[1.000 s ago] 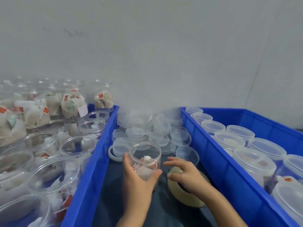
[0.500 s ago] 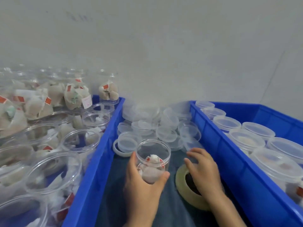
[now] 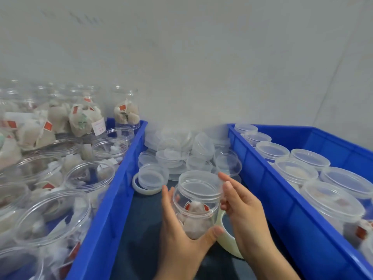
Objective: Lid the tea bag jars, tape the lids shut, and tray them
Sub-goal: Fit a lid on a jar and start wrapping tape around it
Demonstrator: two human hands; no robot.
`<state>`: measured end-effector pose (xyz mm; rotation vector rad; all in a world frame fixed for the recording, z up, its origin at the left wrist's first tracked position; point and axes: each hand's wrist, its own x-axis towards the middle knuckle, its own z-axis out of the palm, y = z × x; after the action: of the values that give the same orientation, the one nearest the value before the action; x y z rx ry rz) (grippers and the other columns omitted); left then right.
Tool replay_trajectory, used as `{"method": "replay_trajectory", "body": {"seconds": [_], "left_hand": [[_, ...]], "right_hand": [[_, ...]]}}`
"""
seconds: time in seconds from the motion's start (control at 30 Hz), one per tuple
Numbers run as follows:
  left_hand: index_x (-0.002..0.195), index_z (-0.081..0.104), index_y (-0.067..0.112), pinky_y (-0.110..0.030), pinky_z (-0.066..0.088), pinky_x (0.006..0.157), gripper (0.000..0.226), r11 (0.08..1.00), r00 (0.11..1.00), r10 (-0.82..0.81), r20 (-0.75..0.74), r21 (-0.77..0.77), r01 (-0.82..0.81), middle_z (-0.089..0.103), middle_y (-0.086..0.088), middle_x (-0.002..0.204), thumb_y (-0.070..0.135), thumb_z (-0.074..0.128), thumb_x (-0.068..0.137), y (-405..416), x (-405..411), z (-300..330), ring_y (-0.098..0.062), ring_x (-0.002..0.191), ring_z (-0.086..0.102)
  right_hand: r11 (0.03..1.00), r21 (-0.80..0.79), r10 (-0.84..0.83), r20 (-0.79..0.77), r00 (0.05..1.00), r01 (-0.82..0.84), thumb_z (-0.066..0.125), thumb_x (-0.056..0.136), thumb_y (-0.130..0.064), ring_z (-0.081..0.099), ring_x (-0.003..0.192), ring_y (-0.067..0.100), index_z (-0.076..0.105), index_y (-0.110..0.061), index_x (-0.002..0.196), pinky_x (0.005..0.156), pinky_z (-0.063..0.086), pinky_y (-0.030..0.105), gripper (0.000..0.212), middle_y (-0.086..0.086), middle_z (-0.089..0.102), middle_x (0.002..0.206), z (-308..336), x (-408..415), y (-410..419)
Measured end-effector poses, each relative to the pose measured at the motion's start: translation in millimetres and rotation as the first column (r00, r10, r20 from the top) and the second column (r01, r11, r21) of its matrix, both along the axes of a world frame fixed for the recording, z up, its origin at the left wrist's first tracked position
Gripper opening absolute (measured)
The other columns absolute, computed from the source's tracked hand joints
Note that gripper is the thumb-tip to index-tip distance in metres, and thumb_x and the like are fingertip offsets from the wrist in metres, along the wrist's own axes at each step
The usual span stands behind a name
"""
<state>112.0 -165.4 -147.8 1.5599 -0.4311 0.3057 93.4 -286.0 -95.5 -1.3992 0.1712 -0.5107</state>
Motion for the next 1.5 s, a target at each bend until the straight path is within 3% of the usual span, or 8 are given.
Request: {"method": "replay_trajectory", "body": {"seconds": [0.23, 0.4, 0.6, 0.87, 1.0, 1.13, 1.27, 1.5], "left_hand": [[0.135, 0.008, 0.061, -0.010, 0.039, 0.091, 0.108, 0.993, 0.999, -0.035, -0.041, -0.115, 0.030, 0.047, 0.017, 0.138, 0.081, 0.067, 0.047, 1, 3, 3, 0.006, 0.121, 0.047], [0.126, 0.005, 0.071, 0.003, 0.034, 0.081, 0.130, 0.995, 0.995, 0.092, -0.027, 0.041, -0.091, 0.045, 0.029, 0.128, 0.042, 0.092, 0.034, -4, 9, -9, 0.017, 0.115, 0.044], [0.126, 0.009, 0.071, 0.001, 0.035, 0.080, 0.122, 0.990, 0.986, 0.141, -0.085, 0.036, -0.138, 0.041, 0.038, 0.123, 0.063, 0.078, 0.026, -3, 11, -12, 0.022, 0.112, 0.042], [0.136, 0.025, 0.041, -0.018, 0.045, 0.087, 0.124, 0.983, 0.983, 0.174, -0.057, 0.067, -0.171, 0.051, 0.016, 0.131, 0.055, 0.084, 0.028, -4, 10, -13, 0.000, 0.116, 0.052], [0.134, 0.027, 0.043, -0.019, 0.046, 0.083, 0.118, 0.983, 0.976, 0.182, -0.116, 0.048, -0.177, 0.051, 0.019, 0.128, 0.065, 0.077, 0.029, -6, 6, -7, 0.006, 0.109, 0.053], [0.136, 0.032, 0.032, -0.019, 0.043, 0.078, 0.117, 0.981, 0.970, 0.191, -0.147, 0.010, -0.192, 0.053, 0.015, 0.122, 0.063, 0.069, 0.029, -11, 3, 1, 0.001, 0.105, 0.055], [0.115, 0.038, 0.041, -0.024, 0.048, 0.077, 0.093, 0.974, 0.962, 0.211, -0.175, -0.049, -0.223, 0.058, 0.017, 0.110, 0.056, 0.069, 0.028, -13, 2, 4, -0.002, 0.097, 0.060], [0.129, 0.035, 0.035, -0.027, 0.048, 0.087, 0.112, 0.986, 0.974, 0.161, -0.161, -0.020, -0.166, 0.055, 0.011, 0.126, 0.059, 0.073, 0.027, -8, 7, -4, -0.002, 0.108, 0.057]], "right_hand": [[0.978, -0.207, -0.008, 0.080, 0.997, 0.025, 0.071, 0.069, -0.045, 0.059, 0.102, 0.000, 0.069, -0.043, 0.099, 0.080, 0.045, 0.018, 0.029, -0.011, 0.063, 0.112, -4, -3, 5], [0.985, -0.053, 0.171, 0.091, 0.981, -0.167, 0.069, 0.073, -0.019, 0.063, 0.101, -0.001, 0.043, -0.041, 0.126, 0.070, 0.046, 0.005, 0.064, -0.014, 0.069, 0.109, -5, 0, 5], [0.984, -0.142, 0.125, 0.112, 0.986, -0.108, 0.071, 0.070, -0.023, 0.063, 0.101, 0.002, 0.053, -0.034, 0.123, 0.071, 0.048, 0.010, 0.056, -0.012, 0.067, 0.109, -6, -3, 4], [0.955, -0.280, 0.133, 0.113, 0.985, -0.097, 0.058, 0.088, -0.037, 0.050, 0.116, -0.008, 0.061, -0.036, 0.111, 0.089, 0.038, 0.004, 0.024, -0.020, 0.061, 0.121, -9, -2, 9], [0.922, -0.363, 0.168, 0.072, 0.983, -0.131, 0.067, 0.068, -0.046, 0.053, 0.113, -0.007, 0.057, -0.036, 0.114, 0.088, 0.040, 0.008, 0.049, -0.029, 0.056, 0.122, -10, -5, 12], [0.952, -0.293, 0.127, 0.101, 0.987, -0.093, 0.081, 0.057, -0.028, 0.060, 0.108, 0.002, 0.063, -0.028, 0.106, 0.090, 0.047, 0.021, 0.052, -0.014, 0.063, 0.120, -12, -4, 12], [0.934, -0.357, 0.072, 0.093, 0.993, -0.034, 0.088, 0.042, -0.038, 0.062, 0.103, 0.000, 0.061, -0.026, 0.101, 0.087, 0.051, 0.023, 0.066, -0.010, 0.059, 0.120, -12, -4, 13], [0.922, -0.383, 0.110, 0.108, 0.988, -0.061, 0.068, 0.067, -0.048, 0.045, 0.118, -0.013, 0.033, -0.044, 0.132, 0.089, 0.036, 0.004, 0.074, -0.032, 0.048, 0.126, -19, -3, 24]]}}
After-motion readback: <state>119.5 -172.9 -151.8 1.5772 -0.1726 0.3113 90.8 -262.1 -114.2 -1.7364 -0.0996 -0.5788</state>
